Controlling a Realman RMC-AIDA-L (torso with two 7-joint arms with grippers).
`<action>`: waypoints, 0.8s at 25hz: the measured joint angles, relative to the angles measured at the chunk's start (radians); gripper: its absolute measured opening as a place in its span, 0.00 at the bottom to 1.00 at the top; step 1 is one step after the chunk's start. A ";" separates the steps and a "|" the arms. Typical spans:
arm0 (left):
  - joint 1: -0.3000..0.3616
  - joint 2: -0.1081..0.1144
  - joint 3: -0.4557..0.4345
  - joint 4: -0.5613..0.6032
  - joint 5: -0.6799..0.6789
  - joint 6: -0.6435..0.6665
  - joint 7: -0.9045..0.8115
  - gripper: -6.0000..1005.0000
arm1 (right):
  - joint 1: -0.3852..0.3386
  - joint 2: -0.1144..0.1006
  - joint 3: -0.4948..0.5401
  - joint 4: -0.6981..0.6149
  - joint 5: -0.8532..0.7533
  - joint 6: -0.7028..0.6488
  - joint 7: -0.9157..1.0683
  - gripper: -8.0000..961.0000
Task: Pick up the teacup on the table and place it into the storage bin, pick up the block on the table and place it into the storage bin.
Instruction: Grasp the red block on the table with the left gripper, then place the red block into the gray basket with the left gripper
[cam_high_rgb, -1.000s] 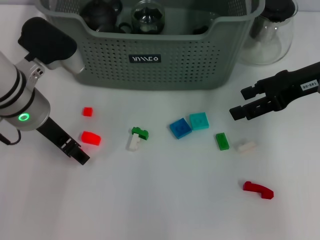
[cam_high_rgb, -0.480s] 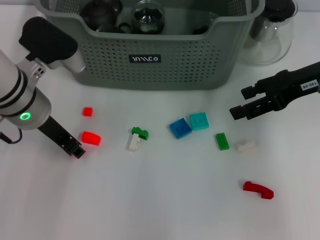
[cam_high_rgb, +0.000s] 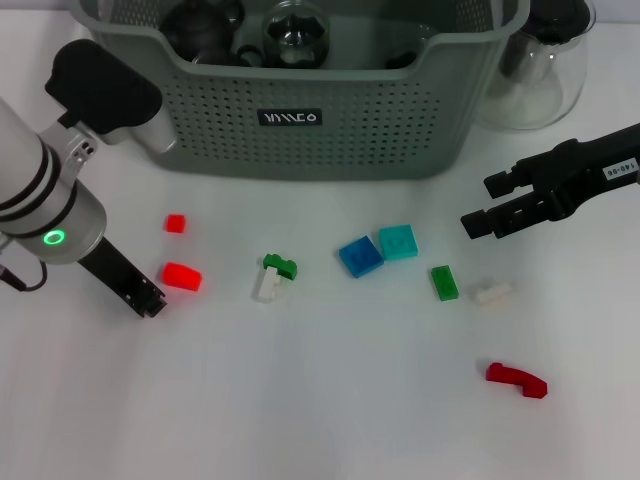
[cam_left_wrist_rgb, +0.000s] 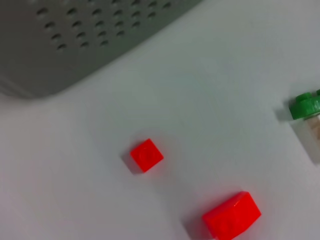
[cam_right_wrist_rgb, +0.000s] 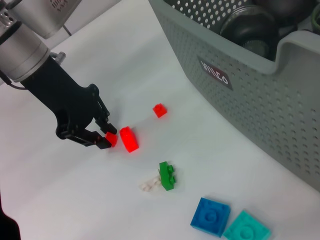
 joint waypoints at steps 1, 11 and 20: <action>-0.001 0.000 0.000 0.000 0.000 0.002 0.000 0.30 | 0.000 0.000 0.000 0.000 0.000 0.000 0.000 0.95; 0.035 0.000 0.002 0.123 0.001 0.039 0.003 0.19 | 0.000 -0.005 0.000 -0.001 -0.001 -0.002 -0.004 0.95; 0.060 0.007 -0.264 0.593 -0.227 0.279 0.045 0.21 | 0.006 -0.008 -0.001 -0.007 -0.004 -0.007 -0.011 0.95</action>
